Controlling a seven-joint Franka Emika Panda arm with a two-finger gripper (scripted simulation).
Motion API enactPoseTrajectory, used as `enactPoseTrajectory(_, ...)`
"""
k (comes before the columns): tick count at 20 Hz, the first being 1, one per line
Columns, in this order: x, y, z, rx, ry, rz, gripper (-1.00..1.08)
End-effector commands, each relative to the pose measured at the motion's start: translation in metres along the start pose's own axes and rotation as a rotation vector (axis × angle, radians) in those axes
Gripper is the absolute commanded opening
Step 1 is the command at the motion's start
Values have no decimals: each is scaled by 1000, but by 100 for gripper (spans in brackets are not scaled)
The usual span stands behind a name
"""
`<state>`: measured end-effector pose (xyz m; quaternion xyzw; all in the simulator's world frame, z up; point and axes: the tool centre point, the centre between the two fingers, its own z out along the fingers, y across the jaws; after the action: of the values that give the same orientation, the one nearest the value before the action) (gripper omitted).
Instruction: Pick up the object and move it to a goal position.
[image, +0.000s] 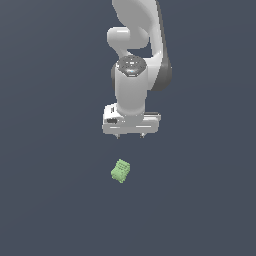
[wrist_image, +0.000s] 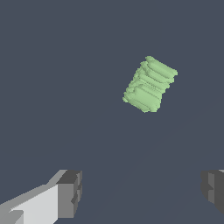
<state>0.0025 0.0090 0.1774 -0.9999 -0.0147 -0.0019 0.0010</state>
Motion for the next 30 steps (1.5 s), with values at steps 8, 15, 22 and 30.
enactPoseTrajectory(8, 3, -23, -9, 22, 7, 3, 100)
enactPoseTrajectory(15, 3, -26, -10, 26, 8, 4, 100)
enactPoseTrajectory(22, 14, -20, -3, 26, 6, 58, 100)
enactPoseTrajectory(30, 43, 0, 19, 23, 1, 210, 100)
